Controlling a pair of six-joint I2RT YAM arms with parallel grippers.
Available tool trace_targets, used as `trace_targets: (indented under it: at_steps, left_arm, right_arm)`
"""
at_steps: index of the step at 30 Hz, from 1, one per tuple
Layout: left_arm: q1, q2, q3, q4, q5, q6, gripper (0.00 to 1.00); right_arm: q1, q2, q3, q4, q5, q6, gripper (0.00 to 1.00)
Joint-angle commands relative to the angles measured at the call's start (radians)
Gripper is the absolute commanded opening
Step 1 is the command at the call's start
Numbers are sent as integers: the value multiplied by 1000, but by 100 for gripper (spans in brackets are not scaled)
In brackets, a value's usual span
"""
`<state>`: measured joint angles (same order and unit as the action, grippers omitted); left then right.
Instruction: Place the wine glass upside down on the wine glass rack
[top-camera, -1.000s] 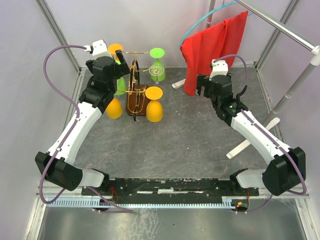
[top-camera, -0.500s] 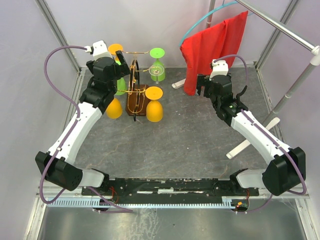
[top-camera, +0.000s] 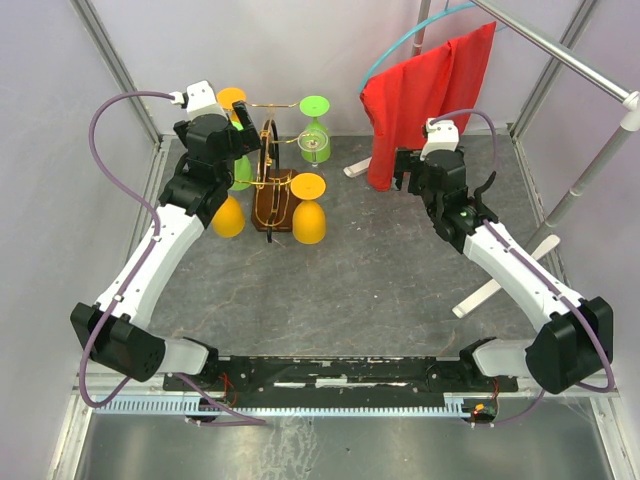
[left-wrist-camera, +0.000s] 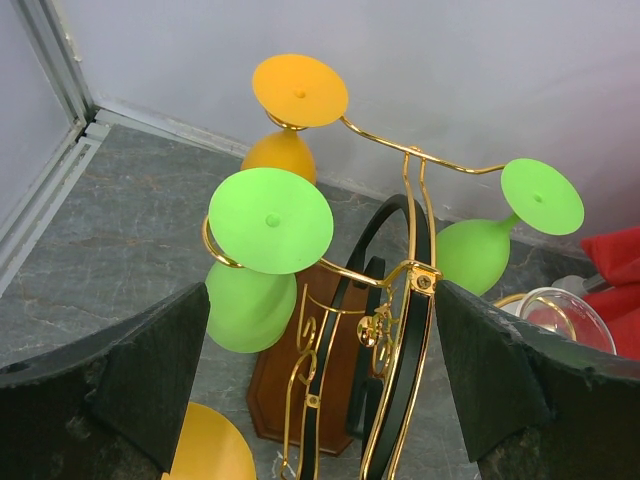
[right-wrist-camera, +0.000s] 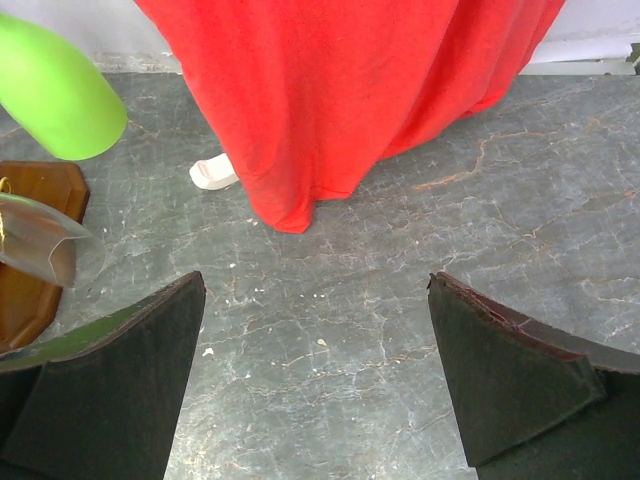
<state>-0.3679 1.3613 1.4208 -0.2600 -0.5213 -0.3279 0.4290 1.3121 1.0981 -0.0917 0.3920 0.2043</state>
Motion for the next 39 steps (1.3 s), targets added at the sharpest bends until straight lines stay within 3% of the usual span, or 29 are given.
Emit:
trace_targets:
  at_steps: [1, 7, 15, 39]
  left_arm:
    - [3, -21, 3, 44, 1, -20, 99]
    - [3, -18, 3, 44, 6, -20, 99]
    - [3, -14, 7, 44, 5, -20, 99]
    - [3, -19, 3, 45, -9, -18, 99]
  right_arm:
    - [-5, -39, -5, 50, -29, -11, 100]
    - [-5, -23, 15, 90, -46, -81, 100]
    - [-5, -18, 23, 112, 109, -66, 100]
    - [-5, -51, -20, 167, 84, -65, 100]
